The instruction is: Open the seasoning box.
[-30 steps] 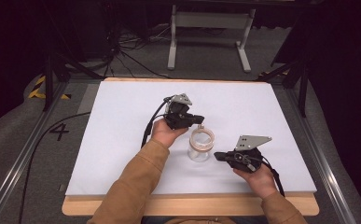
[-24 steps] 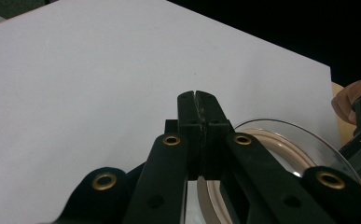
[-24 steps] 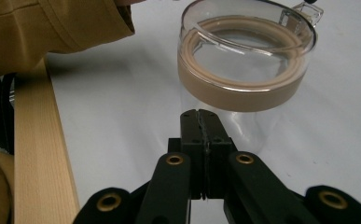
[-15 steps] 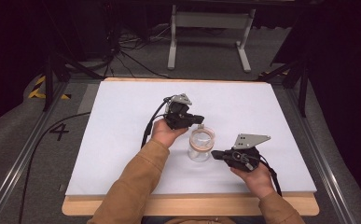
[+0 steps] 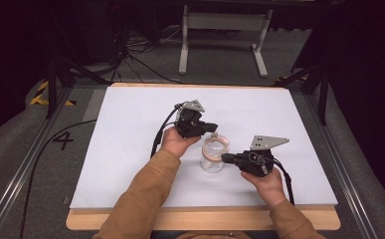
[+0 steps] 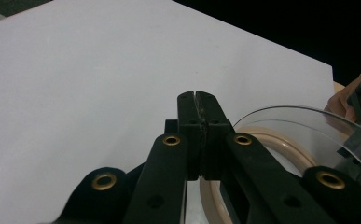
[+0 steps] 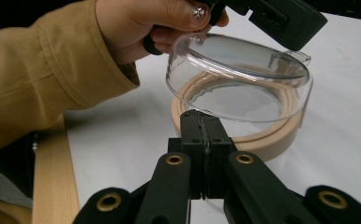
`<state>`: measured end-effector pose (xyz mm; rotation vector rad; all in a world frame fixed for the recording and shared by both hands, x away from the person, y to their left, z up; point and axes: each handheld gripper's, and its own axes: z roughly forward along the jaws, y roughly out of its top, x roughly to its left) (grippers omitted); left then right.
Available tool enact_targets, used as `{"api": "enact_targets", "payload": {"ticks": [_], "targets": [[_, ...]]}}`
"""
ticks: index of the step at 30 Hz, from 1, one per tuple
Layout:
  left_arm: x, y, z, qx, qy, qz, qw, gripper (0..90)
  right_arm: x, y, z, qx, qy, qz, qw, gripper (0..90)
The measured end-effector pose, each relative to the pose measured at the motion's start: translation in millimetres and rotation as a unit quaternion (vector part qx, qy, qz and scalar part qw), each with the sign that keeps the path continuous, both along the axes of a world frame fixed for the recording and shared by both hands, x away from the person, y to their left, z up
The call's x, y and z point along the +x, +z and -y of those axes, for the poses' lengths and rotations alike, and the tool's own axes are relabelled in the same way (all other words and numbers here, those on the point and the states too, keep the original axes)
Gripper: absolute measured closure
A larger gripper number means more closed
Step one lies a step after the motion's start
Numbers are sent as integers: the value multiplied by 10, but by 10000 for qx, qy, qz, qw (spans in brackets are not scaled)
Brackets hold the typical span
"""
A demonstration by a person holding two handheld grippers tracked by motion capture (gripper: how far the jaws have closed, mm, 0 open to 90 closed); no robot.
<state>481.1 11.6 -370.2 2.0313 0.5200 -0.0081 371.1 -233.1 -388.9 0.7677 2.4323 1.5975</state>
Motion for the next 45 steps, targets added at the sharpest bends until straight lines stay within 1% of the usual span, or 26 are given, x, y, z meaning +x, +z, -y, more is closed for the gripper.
{"api": "enact_targets", "payload": {"ticks": [2,7,9,12,15,16,17,18,19,21,23,25,28,29,30,31,32,33,34,36,37,39,40,42,44,45], "targets": [[0,-1,1,3,-1,-3,10000,895,9,-2,12,64,3,26,10000,897],[-2,-1,7,-8,6,15,10000,894,15,-8,15,102,-2,44,9999,897],[-12,4,10,28,99,102,9999,881,16,-8,16,101,1,44,9999,897],[-17,35,-28,-47,215,180,9996,865,14,-6,18,95,5,44,9999,897],[-16,74,-78,-82,234,205,9995,866,13,-2,21,115,-8,57,9999,897],[-25,88,-96,-111,294,186,9993,867,12,2,23,118,-11,81,9999,897],[-24,97,-114,-167,311,207,9992,867,12,6,25,114,-6,92,9999,897],[-24,112,-136,-161,305,212,9992,866,11,11,29,115,-7,92,9999,897],[-33,119,-151,-210,353,214,9989,868,12,15,32,110,-11,118,9999,897],[-55,138,-186,-248,403,194,9987,871,16,27,41,103,-37,135,9998,897],[-65,146,-205,-238,390,207,9987,873,20,33,46,104,-55,149,9998,897],[-94,160,-257,-195,426,255,9986,876,37,66,59,141,-71,192,9997,897],[-137,176,-367,-200,525,238,9981,878,71,103,65,145,-51,292,9995,897],[-148,182,-403,-162,540,227,9982,878,88,114,67,153,-40,328,9993,897],[-160,179,-432,-178,568,206,9980,878,97,124,69,167,-32,313,9994,897],[-174,184,-469,-107,588,192,9980,878,110,134,70,171,-19,335,9993,897],[-174,184,-469,-107,588,192,9980,877,123,146,72,165,-18,362,9992,897],[-199,173,-527,-127,672,213,9974,878,138,159,76,150,-35,404,9991,897],[-211,175,-564,-93,696,209,9973,877,154,173,77,138,-46,449,9989,897],[-240,165,-627,-126,768,166,9968,878,182,205,76,96,-70,518,9986,897],[-252,167,-665,-70,790,182,9967,877,197,220,78,107,-66,538,9985,897],[-280,161,-732,-101,870,162,9960,877,229,246,82,127,-66,576,9982,897],[-280,161,-732,-101,870,162,9960,877,243,257,81,149,-63,575,9982,897],[-326,158,-865,-65,950,124,9954,877,273,272,82,162,-52,587,9981,897],[-326,158,-865,-65,950,124,9954,876,308,282,86,157,-46,586,9981,897],[-340,151,-901,-67,970,87,9952,876,308,282,86,157,-46,586,9981,897]]}}
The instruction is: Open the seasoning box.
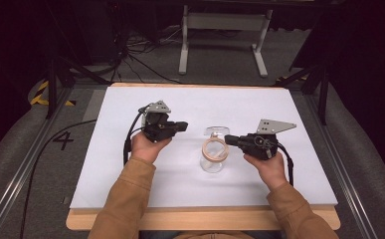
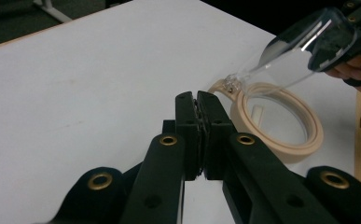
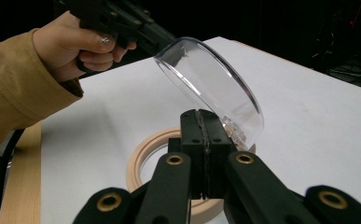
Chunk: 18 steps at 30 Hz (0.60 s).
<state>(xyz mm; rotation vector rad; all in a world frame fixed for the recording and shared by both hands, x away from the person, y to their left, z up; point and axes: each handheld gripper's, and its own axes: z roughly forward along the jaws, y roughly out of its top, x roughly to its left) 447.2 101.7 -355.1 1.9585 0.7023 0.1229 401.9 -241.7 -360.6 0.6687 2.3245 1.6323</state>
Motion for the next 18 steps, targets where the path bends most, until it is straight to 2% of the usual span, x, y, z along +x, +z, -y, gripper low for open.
{"api": "enact_targets", "payload": {"ticks": [8,11,13,18], "targets": [[-88,-52,-215,284,93,-238,9993,865,157,41,49,78,-39,52,9999,897],[-97,-74,-259,300,149,-264,9991,861,208,38,64,103,-82,45,9999,897],[-116,-96,-322,333,205,-366,9986,860,280,7,72,93,-154,-9,9998,897],[-131,-112,-381,322,277,-362,9984,857,344,-42,52,35,-173,-81,9998,897]]}}
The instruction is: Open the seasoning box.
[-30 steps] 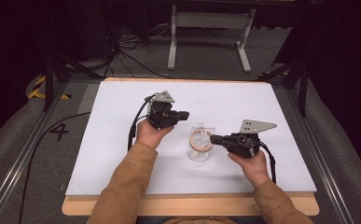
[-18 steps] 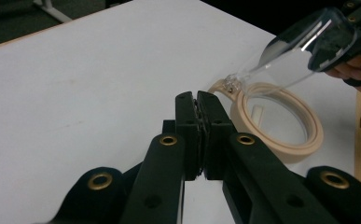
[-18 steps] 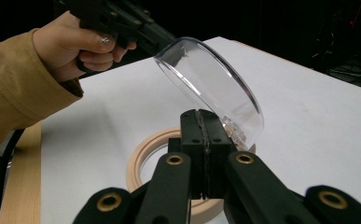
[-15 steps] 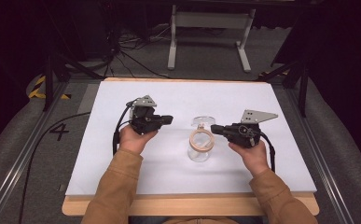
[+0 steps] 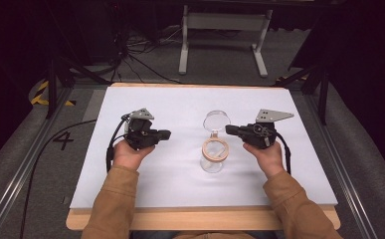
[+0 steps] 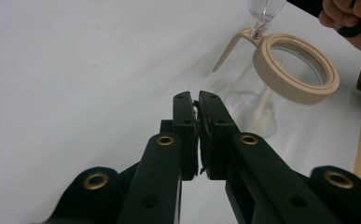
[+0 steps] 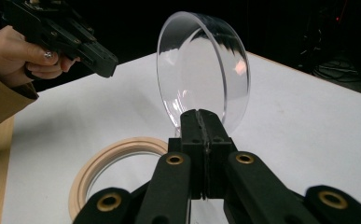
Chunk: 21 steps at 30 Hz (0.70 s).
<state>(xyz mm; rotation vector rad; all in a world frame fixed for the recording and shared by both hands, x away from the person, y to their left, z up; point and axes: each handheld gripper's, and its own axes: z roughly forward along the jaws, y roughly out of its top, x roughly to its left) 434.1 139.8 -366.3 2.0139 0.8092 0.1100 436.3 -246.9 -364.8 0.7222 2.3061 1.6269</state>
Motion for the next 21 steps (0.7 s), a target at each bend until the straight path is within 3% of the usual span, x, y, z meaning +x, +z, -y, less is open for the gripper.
{"api": "enact_targets", "payload": {"ticks": [6,10,14,18,21], "targets": [[-17,27,22,32,-44,-21,10000,843,-44,51,-43,-26,79,134,9999,897],[-43,79,50,89,-172,78,9998,806,-86,122,-9,4,103,203,9997,894],[-67,138,37,170,-220,96,9996,774,-144,234,95,-91,214,345,9991,816],[-82,190,-21,190,-233,166,9994,743,-195,327,225,-216,121,501,9984,768],[-86,209,-89,156,-169,113,9997,737,-214,377,335,-227,20,554,9982,752]]}}
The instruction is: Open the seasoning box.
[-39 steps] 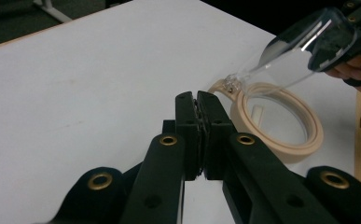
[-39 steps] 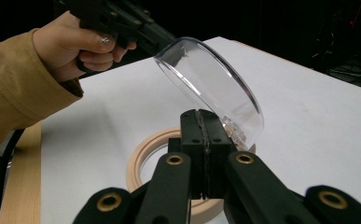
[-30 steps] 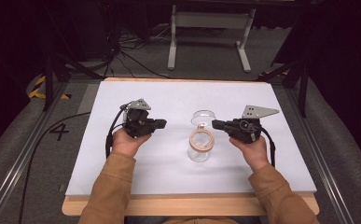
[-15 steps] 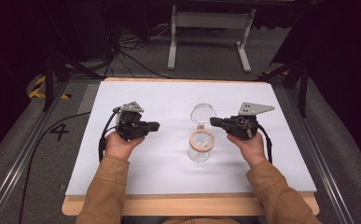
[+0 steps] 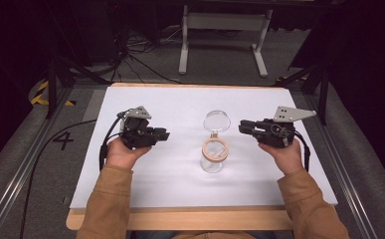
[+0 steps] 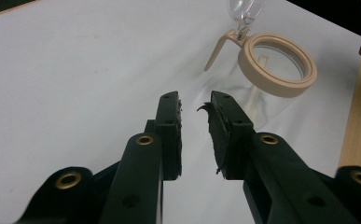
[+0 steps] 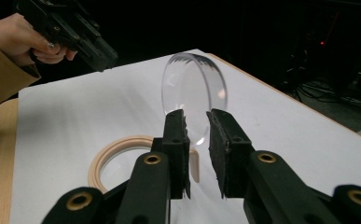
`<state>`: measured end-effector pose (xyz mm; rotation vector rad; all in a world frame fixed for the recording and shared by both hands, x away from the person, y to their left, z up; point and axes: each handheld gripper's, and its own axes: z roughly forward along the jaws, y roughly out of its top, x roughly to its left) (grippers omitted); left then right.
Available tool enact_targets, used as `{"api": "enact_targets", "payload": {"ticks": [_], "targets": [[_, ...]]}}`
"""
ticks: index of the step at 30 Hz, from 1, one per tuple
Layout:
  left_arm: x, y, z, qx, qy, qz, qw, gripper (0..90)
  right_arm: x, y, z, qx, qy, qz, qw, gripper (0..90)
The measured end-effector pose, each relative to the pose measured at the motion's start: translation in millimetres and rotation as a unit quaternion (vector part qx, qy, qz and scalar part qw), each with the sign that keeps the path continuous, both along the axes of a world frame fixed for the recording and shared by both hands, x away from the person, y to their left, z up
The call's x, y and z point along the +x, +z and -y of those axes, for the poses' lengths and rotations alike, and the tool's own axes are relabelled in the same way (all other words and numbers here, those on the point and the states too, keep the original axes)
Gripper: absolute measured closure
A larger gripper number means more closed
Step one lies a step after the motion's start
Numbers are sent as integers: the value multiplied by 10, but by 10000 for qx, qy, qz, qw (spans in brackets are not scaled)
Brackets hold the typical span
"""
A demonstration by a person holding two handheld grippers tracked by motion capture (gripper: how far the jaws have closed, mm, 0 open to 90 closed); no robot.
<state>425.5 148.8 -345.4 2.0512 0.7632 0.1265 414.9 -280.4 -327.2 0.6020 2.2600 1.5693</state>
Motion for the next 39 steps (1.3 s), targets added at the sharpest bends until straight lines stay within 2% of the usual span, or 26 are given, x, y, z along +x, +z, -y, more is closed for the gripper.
{"api": "enact_targets", "payload": {"ticks": [3,5,8,11,12,13,14,15,16,18,19,21,24,25,28,30,31,32,33,36,39], "targets": [[21,12,-81,47,86,2,10000,719,-12,24,121,26,-120,-7,9999,729],[37,5,-129,76,136,-8,9999,719,-7,20,212,-37,-224,-11,9997,714],[52,-12,-175,181,343,-19,9992,698,5,-2,319,-164,-389,-82,9991,671],[92,-56,-221,222,416,-12,9989,678,32,-45,444,-287,-634,-175,9974,635],[92,-56,-221,222,416,-12,9989,669,32,-45,444,-287,-634,-175,9974,635],[112,-83,-237,268,490,-22,9984,669,45,-64,486,-341,-743,-195,9965,624],[132,-110,-245,245,530,-59,9983,654,82,-126,574,-480,-959,-278,9938,608],[147,-133,-253,208,546,-84,9983,654,82,-126,574,-480,-959,-278,9938,608],[185,-198,-268,173,612,-65,9980,627,122,-198,644,-513,-1142,-387,9914,577],[211,-238,-274,193,632,-58,9978,584,167,-280,702,-622,-1327,-454,9882,561],[238,-289,-275,238,706,-84,9972,584,167,-280,702,-622,-1327,-454,9882,561],[278,-355,-277,368,743,-84,9965,551,217,-389,749,-710,-1507,-527,9846,502],[311,-447,-267,365,788,-128,9961,531,284,-547,789,-869,-1696,-634,9796,479],[330,-482,-262,430,795,-121,9958,521,298,-584,795,-879,-1717,-676,9789,477],[363,-573,-250,531,765,-159,9955,505,378,-716,806,-934,-1755,-1048,9744,482],[382,-642,-223,730,806,-213,9938,494,402,-787,807,-907,-1730,-1121,9743,507],[382,-642,-223,730,806,-213,9938,493,402,-787,807,-907,-1730,-1121,9743,507],[391,-686,-208,818,763,-312,9932,490,427,-839,797,-962,-1769,-1290,9710,506],[391,-686,-208,818,763,-312,9932,479,433,-853,791,-983,-1768,-1342,9701,503],[394,-693,-204,882,673,-340,9932,460,448,-879,776,-1075,-1716,-1390,9694,499],[389,-681,-198,796,684,-294,9940,444,447,-877,769,-1090,-1711,-1362,9697,485]]}}
